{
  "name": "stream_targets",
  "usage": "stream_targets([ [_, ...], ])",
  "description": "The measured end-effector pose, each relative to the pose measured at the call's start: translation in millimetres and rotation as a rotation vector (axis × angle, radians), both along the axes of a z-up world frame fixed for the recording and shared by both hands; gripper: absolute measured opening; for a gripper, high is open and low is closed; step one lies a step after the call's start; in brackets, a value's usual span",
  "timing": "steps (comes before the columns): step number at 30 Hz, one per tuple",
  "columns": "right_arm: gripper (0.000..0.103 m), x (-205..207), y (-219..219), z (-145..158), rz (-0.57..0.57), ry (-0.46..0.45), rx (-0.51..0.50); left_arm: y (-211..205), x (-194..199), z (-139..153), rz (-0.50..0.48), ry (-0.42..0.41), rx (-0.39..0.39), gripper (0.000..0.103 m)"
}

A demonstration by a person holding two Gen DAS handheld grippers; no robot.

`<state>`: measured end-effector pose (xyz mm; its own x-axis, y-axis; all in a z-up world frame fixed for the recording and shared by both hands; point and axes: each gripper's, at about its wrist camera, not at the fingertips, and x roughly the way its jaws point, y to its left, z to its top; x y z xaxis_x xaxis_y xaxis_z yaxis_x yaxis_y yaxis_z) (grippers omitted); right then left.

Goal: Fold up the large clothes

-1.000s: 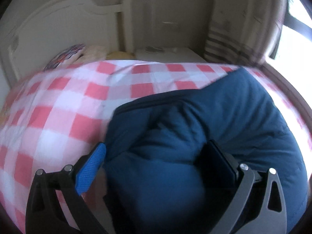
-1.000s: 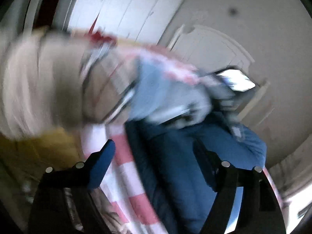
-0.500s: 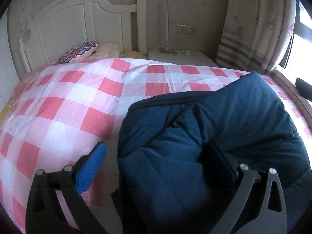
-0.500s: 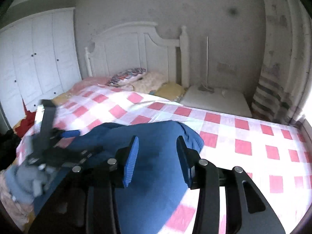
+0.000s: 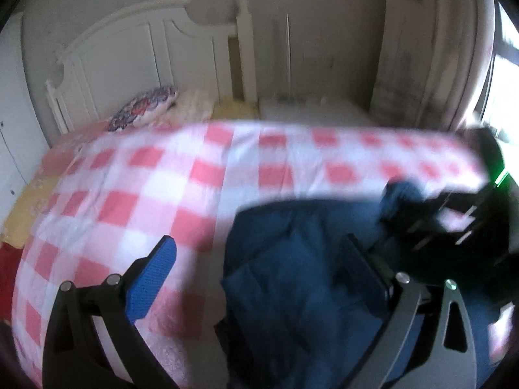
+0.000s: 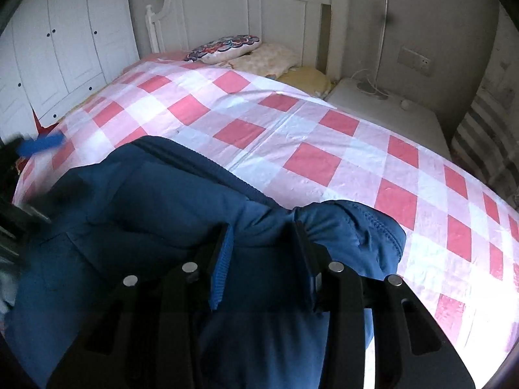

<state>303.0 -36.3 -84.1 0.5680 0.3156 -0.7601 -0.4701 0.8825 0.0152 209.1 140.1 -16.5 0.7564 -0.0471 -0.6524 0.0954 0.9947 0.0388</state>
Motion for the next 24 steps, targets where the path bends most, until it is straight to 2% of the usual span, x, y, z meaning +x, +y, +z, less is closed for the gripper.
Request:
stream_targets([
  [2, 0.038, -0.5, 0.4, -0.3, 0.001, -0.005, -0.006, -0.3, -0.9, 18.7, 0.041, -0.041, 0.02, 0.101],
  [4, 0.038, -2.6, -0.4, -0.6, 0.001, -0.009, -0.003, -7.0, 11.1, 20.3, 0.092, -0.041, 0.114, 0.101],
  [6, 0.038, -4.3, -2.1, -0.7, -0.001, -0.015, 0.005, -14.7, 31.3, -2.5, 0.144, 0.013, 0.22, 0.101],
  [8, 0.038, -5.4, -3.7, -0.5, -0.001, -0.02, 0.012, -25.5, 52.3, -50.9, 0.207, 0.086, 0.416, 0.101],
  [9, 0.038, -5.8, -4.7, 0.0, -0.003, -0.023, 0.021, -27.0, 57.7, -73.9, 0.2, 0.108, 0.425, 0.101],
  [10, 0.038, -4.5, -5.8, -0.1, -0.014, -0.016, 0.029, -20.1, 57.3, -75.7, 0.22, 0.107, 0.383, 0.101],
  [11, 0.038, -4.9, -4.6, -0.1, -0.015, -0.021, 0.027, -17.0, 56.3, -73.8, 0.228, 0.107, 0.373, 0.101],
  [14, 0.038, -7.1, 0.5, 2.0, -0.011, -0.039, -0.012, -22.9, 51.5, -73.4, 0.237, 0.08, 0.423, 0.101],
  [17, 0.038, -12.0, 0.0, 14.6, -0.008, -0.059, -0.023, -18.8, 49.7, -72.8, 0.235, 0.086, 0.392, 0.101],
  [22, 0.038, -14.7, -40.2, 62.2, -0.127, -0.154, 0.183, -14.4, 52.2, -75.3, 0.231, 0.09, 0.358, 0.101],
  [24, 0.038, -11.7, -45.0, 70.1, -0.136, -0.172, 0.203, -13.9, 52.4, -75.5, 0.232, 0.088, 0.357, 0.101],
])
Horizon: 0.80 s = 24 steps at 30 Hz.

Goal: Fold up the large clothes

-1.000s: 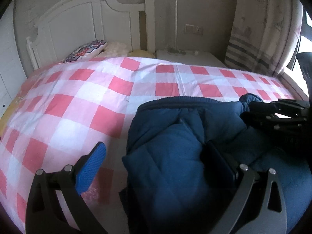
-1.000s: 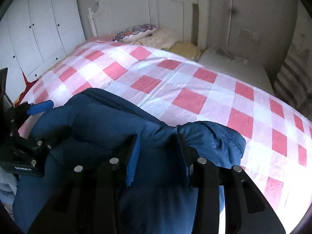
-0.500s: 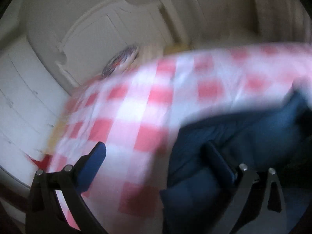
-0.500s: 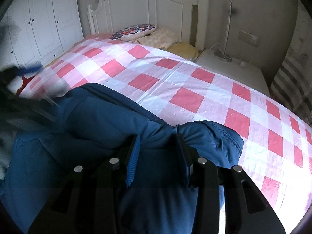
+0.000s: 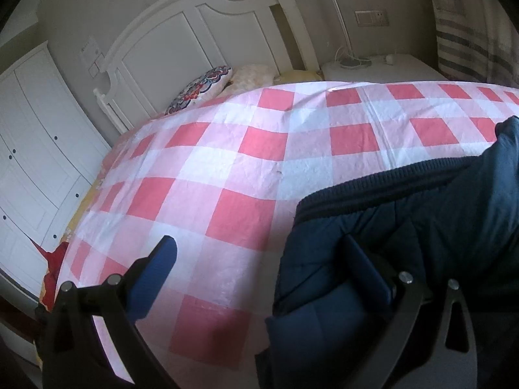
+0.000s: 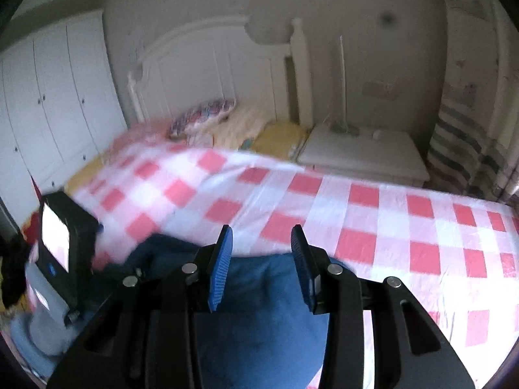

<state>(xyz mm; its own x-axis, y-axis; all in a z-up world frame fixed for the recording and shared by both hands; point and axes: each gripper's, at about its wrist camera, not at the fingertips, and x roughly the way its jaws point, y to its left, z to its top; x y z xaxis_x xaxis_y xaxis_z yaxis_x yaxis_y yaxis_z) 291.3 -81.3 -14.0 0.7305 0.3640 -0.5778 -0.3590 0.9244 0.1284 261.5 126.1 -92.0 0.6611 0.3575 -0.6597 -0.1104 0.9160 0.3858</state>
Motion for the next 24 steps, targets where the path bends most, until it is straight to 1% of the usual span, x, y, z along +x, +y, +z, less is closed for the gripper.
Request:
stream_targets([
  [1, 0.038, 3.0, 3.3, -2.6, 0.006, 0.008, -0.022, 0.4, 0.2, -0.2, 0.0, 0.0, -0.005, 0.101],
  [2, 0.038, 8.5, 11.9, -15.1, 0.018, 0.037, -0.072, 0.9, 0.1, -0.3, 0.0, -0.001, -0.009, 0.101],
  [3, 0.038, 15.7, 19.9, -32.9, 0.023, 0.093, -0.126, 1.4, -0.2, -0.1, 0.001, -0.002, -0.014, 0.101],
  [4, 0.038, 26.0, 28.5, -63.0, 0.046, 0.187, -0.185, 2.5, -0.2, 0.2, 0.008, -0.007, -0.019, 0.101],
  [5, 0.038, 25.5, 26.3, -75.9, 0.051, 0.152, -0.158, 4.5, 1.2, -0.9, 0.011, 0.0, -0.029, 0.101],
  [6, 0.038, 29.3, 19.8, -77.6, 0.038, 0.169, -0.102, 4.9, 1.7, -1.5, 0.012, 0.003, -0.035, 0.101],
  [7, 0.038, 31.7, 18.1, -77.2, 0.036, 0.185, -0.09, 4.9, 1.5, -1.6, 0.011, 0.005, -0.04, 0.101],
  [8, 0.038, 32.1, 21.8, -75.5, 0.049, 0.189, -0.131, 4.2, 1.4, -1.6, 0.009, 0.004, -0.039, 0.101],
  [10, 0.038, 34.2, 27.2, -71.9, 0.053, 0.201, -0.18, 4.9, 1.4, -1.6, 0.009, 0.004, -0.043, 0.101],
  [12, 0.038, 39.5, 34.6, -61.8, 0.043, 0.228, -0.239, 5.2, -0.1, -0.8, 0.01, 0.0, -0.051, 0.101],
  [13, 0.038, 40.4, 39.0, -53.7, 0.033, 0.224, -0.269, 6.0, -1.0, -0.6, 0.012, -0.003, -0.053, 0.101],
  [14, 0.038, 38.3, 44.5, -43.6, 0.03, 0.197, -0.289, 6.3, -1.6, -0.3, 0.012, -0.005, -0.056, 0.101],
  [17, 0.038, 28.1, 66.6, -26.5, 0.076, 0.127, -0.277, 6.7, -2.0, -0.1, 0.013, -0.006, -0.059, 0.101],
  [19, 0.038, 25.4, 82.0, -34.4, 0.103, 0.13, -0.32, 7.0, -2.1, 0.3, 0.014, -0.009, -0.062, 0.101],
  [20, 0.038, 31.5, 93.7, -53.9, 0.115, 0.178, -0.392, 7.8, -2.7, 1.6, 0.013, -0.014, -0.071, 0.101],
  [21, 0.038, 37.5, 96.9, -67.2, 0.115, 0.224, -0.413, 9.7, -2.3, 1.8, 0.012, -0.016, -0.076, 0.101],
  [22, 0.038, 41.3, 95.0, -70.9, 0.111, 0.247, -0.391, 11.9, -2.0, 2.4, 0.011, -0.014, -0.088, 0.101],
  [23, 0.038, 45.7, 92.4, -71.9, 0.107, 0.273, -0.37, 15.1, -0.9, 3.8, 0.002, -0.003, -0.119, 0.101],
  [24, 0.038, 47.1, 92.7, -72.2, 0.114, 0.283, -0.379, 18.2, -1.9, 6.1, -0.005, -0.001, -0.139, 0.101],
])
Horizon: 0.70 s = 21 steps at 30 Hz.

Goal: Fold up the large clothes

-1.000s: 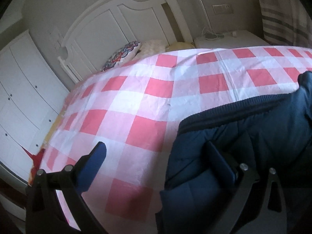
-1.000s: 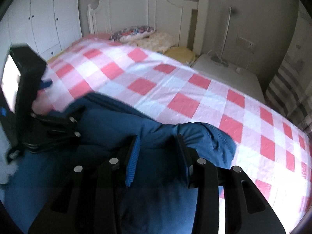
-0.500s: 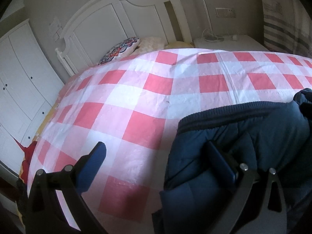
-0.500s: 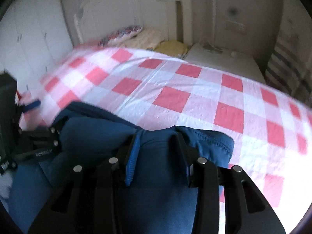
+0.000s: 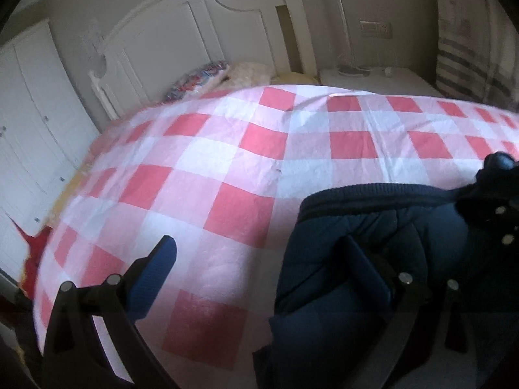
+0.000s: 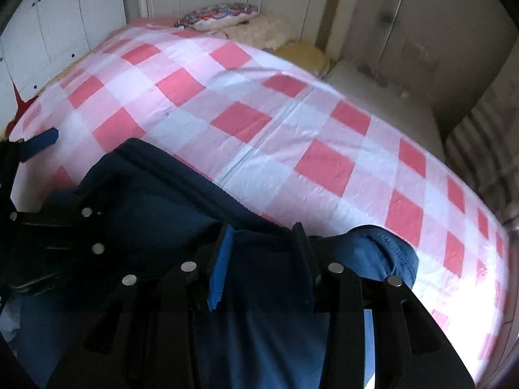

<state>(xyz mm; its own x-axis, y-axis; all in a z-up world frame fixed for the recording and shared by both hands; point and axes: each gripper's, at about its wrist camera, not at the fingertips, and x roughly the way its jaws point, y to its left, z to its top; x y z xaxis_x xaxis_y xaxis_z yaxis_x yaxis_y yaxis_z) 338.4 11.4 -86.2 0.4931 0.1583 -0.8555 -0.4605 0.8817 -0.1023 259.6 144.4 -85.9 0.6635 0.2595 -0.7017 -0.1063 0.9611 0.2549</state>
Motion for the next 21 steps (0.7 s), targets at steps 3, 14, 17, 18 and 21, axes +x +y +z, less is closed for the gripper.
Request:
stream_targets([
  [3, 0.038, -3.9, 1.5, -1.2, 0.01, -0.016, -0.021, 11.3, -16.6, 19.3, 0.001, -0.058, -0.004, 0.101],
  [14, 0.038, -9.9, -1.9, -0.4, 0.0, -0.075, 0.003, -25.4, -173.3, 26.9, -0.213, -0.119, 0.03, 0.101],
  [17, 0.038, -19.4, -6.5, 13.0, 0.008, -0.098, 0.027, -16.4, -169.1, -2.2, -0.179, -0.067, -0.058, 0.101],
  [18, 0.038, -25.3, -9.3, 20.5, 0.01, -0.11, 0.037, -10.2, -164.4, -4.7, -0.181, -0.049, -0.105, 0.101],
  [21, 0.038, -61.4, -28.3, 53.6, 0.055, -0.132, 0.192, -8.4, -162.3, -7.0, -0.192, -0.051, -0.123, 0.101],
])
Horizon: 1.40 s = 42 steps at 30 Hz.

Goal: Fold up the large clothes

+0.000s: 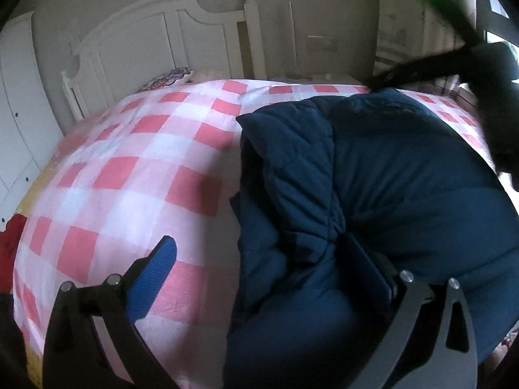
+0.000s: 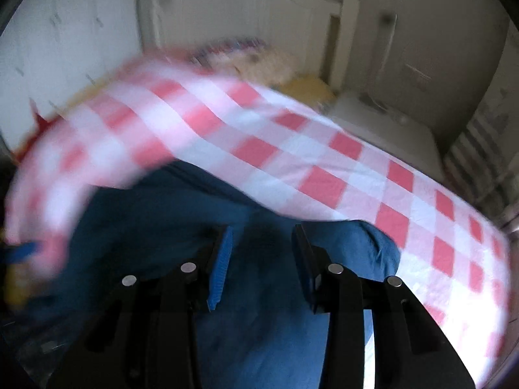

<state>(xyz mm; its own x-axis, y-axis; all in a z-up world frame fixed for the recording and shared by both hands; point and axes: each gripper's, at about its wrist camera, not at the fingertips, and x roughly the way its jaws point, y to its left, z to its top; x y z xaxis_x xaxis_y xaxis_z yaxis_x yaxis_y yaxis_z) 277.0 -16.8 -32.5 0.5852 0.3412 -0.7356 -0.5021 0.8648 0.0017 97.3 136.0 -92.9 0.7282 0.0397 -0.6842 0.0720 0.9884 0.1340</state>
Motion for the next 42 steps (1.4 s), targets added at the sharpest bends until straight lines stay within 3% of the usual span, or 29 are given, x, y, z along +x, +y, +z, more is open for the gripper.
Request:
stream_targets([
  [3, 0.038, -56.3, -20.5, 24.6, 0.056, -0.069, 0.082, 1.6, -1.6, -1.9, 0.007, -0.006, -0.024, 0.101],
  [5, 0.046, -88.6, -30.8, 23.8, 0.074, -0.093, 0.097, 4.7, -2.5, -4.4, 0.014, -0.01, -0.058, 0.101],
  [6, 0.053, -104.3, -35.1, 14.6, 0.08, -0.085, 0.107, 7.2, -1.8, -6.2, 0.016, -0.013, -0.071, 0.101],
  [8, 0.056, -121.9, -29.8, -26.2, 0.095, -0.028, 0.053, 11.4, -0.9, -7.8, 0.017, -0.009, -0.091, 0.101],
  [9, 0.056, -131.2, -28.5, -36.5, 0.086, -0.089, 0.031, 11.0, 1.5, -10.3, 0.018, 0.001, -0.096, 0.101],
  [10, 0.056, -136.7, -25.8, -42.7, 0.082, -0.128, 0.009, 10.6, 1.6, -11.1, 0.019, 0.004, -0.093, 0.101],
  [15, 0.055, -139.6, -18.4, -26.1, 0.072, -0.104, -0.059, 10.4, -5.1, -10.6, 0.025, 0.003, -0.086, 0.101],
  [19, 0.055, -182.5, -20.1, -7.7, 0.122, -0.174, -0.038, 12.5, -7.1, -11.3, 0.029, -0.002, -0.103, 0.101],
  [25, 0.057, -213.3, -17.4, -45.7, 0.132, -0.198, -0.075, 11.0, -11.0, -13.0, 0.027, -0.017, -0.101, 0.101],
  [29, 0.056, -213.6, -14.2, -33.9, 0.13, -0.176, -0.103, 10.8, -12.3, -12.2, 0.034, -0.022, -0.092, 0.101],
  [33, 0.056, -239.6, -13.6, -21.0, 0.152, -0.233, -0.072, 11.4, -14.8, -11.9, 0.04, -0.03, -0.093, 0.101],
  [38, 0.065, -249.7, -4.9, -55.7, 0.19, -0.238, -0.138, 9.0, -20.2, -11.8, 0.052, -0.056, -0.079, 0.101],
  [42, 0.065, -246.3, -0.7, -49.6, 0.193, -0.204, -0.165, 10.3, -25.4, -12.8, 0.065, -0.069, -0.093, 0.101],
])
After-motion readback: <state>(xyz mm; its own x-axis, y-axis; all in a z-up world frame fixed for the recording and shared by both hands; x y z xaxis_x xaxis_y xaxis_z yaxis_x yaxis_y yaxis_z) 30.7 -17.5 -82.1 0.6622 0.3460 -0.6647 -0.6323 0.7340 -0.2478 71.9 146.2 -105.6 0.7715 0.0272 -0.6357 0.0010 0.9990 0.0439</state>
